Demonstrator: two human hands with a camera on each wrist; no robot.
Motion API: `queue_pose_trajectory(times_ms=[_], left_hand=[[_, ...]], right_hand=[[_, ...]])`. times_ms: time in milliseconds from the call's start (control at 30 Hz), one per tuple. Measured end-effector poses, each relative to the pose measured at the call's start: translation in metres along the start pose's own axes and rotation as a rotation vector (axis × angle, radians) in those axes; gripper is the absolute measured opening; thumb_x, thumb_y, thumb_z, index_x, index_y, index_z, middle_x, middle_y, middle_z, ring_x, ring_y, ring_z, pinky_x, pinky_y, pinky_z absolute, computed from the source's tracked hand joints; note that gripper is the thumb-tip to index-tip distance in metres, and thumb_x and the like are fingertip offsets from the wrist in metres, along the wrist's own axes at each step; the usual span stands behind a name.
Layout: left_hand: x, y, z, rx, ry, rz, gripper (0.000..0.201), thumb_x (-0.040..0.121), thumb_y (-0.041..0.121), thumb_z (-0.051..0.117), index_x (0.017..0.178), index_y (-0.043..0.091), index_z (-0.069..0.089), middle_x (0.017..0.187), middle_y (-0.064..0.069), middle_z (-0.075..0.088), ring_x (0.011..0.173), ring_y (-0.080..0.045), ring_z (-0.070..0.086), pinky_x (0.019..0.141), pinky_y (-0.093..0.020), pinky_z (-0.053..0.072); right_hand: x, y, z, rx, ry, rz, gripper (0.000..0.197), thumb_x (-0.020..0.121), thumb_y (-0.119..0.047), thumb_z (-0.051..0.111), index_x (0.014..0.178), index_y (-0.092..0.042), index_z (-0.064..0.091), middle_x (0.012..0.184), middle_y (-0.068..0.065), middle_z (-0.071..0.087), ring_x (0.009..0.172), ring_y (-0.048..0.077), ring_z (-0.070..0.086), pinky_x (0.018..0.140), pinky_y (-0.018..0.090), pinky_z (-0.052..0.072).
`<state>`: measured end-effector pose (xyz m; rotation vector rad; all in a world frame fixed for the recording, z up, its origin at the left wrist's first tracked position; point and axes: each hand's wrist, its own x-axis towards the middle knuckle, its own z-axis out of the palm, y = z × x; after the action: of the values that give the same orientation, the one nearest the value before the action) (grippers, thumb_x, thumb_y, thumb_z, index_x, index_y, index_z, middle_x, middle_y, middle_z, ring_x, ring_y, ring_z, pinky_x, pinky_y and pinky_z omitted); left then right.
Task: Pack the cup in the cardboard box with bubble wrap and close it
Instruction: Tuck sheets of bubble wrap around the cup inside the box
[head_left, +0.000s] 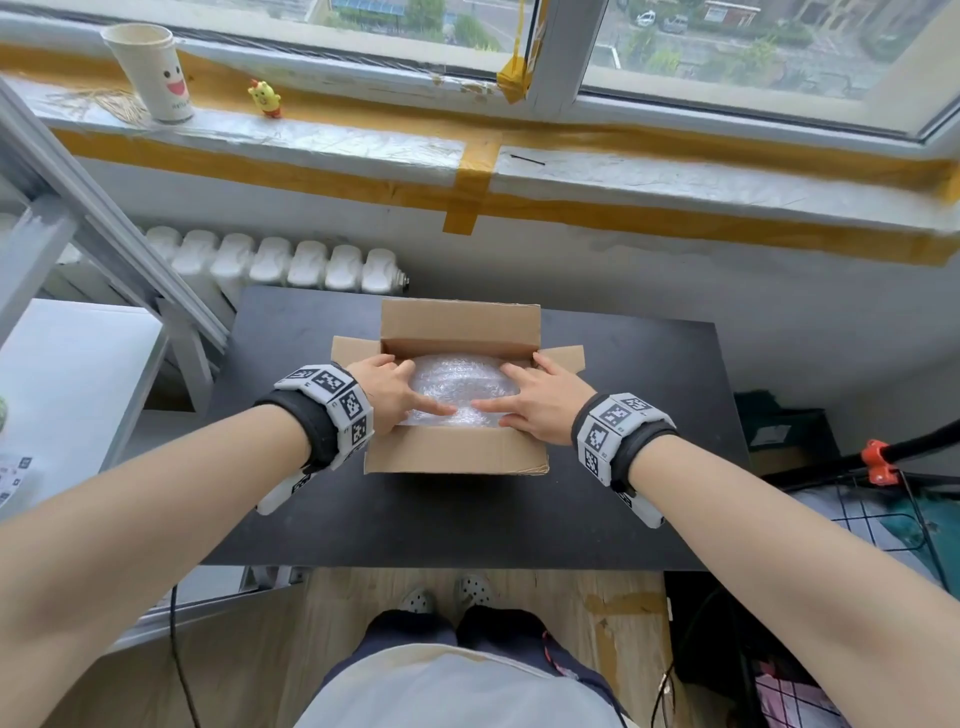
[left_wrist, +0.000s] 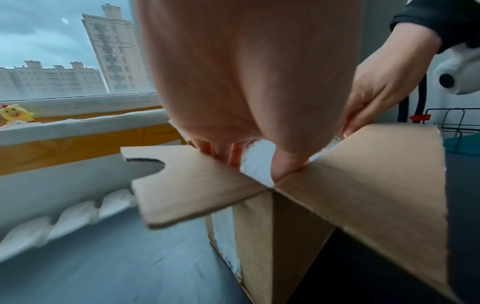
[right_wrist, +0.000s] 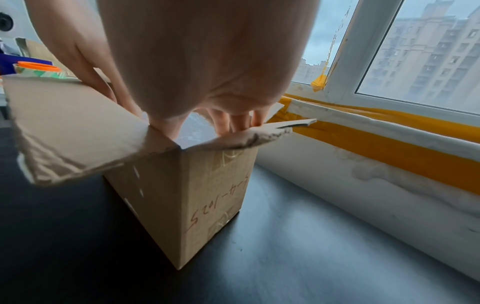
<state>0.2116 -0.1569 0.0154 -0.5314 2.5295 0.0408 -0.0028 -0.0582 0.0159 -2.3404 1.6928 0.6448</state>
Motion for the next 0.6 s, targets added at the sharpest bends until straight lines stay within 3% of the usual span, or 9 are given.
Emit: queue_pose_trajectory(times_ms=[133,267,367,500,600], left_hand=[[-0.008,-0.002,-0.002,-0.096,0.071,-0.023,0.051,0.1,0.028,0.035,0.14,0.055,0.018,0.097,-0.004,0.045,0.09,-0.02,0.048,0.092,-0.03,0.041],[-0.017,-0.002,0.003,-0.269,0.21,-0.103,0.043,0.096,0.017,0.044,0.137,0.029,0.045,0.125,-0.005,0.054,0.115,-0.024,0.052,0.098,-0.032,0.04],[-0.025,-0.005,0.005,-0.313,0.332,-0.149,0.039,0.091,0.012,0.049,0.13,0.021,0.054,0.132,-0.004,0.051,0.119,-0.024,0.049,0.102,-0.033,0.037],[-0.038,-0.007,0.004,-0.317,0.421,-0.262,0.035,0.088,0.013,0.054,0.123,0.014,0.059,0.139,-0.011,0.043,0.125,-0.029,0.045,0.105,-0.038,0.035],[-0.047,-0.008,0.004,-0.339,0.391,-0.365,0.034,0.092,0.014,0.048,0.126,0.012,0.053,0.149,-0.017,0.031,0.139,-0.032,0.03,0.112,-0.04,0.032]], right_hand=[[-0.005,-0.004,-0.001,0.063,0.052,0.011,0.042,0.101,-0.037,0.033,0.143,-0.043,0.031,0.153,0.016,0.025,0.135,0.027,0.036,0.116,0.042,0.014],[-0.012,-0.012,-0.004,0.205,0.151,0.059,0.037,0.1,-0.027,0.038,0.136,-0.022,0.046,0.15,0.009,0.033,0.133,0.025,0.04,0.111,0.037,0.026],[-0.016,-0.016,-0.013,0.348,0.246,0.143,0.037,0.099,-0.021,0.04,0.135,-0.012,0.047,0.15,0.008,0.035,0.126,0.028,0.048,0.104,0.035,0.034],[-0.025,-0.017,-0.019,0.389,0.336,0.27,0.044,0.098,-0.023,0.043,0.141,-0.014,0.039,0.154,0.005,0.03,0.134,0.025,0.039,0.111,0.034,0.023],[-0.031,-0.012,-0.015,0.383,0.354,0.381,0.053,0.096,-0.026,0.046,0.145,-0.015,0.03,0.157,0.006,0.022,0.141,0.022,0.029,0.117,0.037,0.017]])
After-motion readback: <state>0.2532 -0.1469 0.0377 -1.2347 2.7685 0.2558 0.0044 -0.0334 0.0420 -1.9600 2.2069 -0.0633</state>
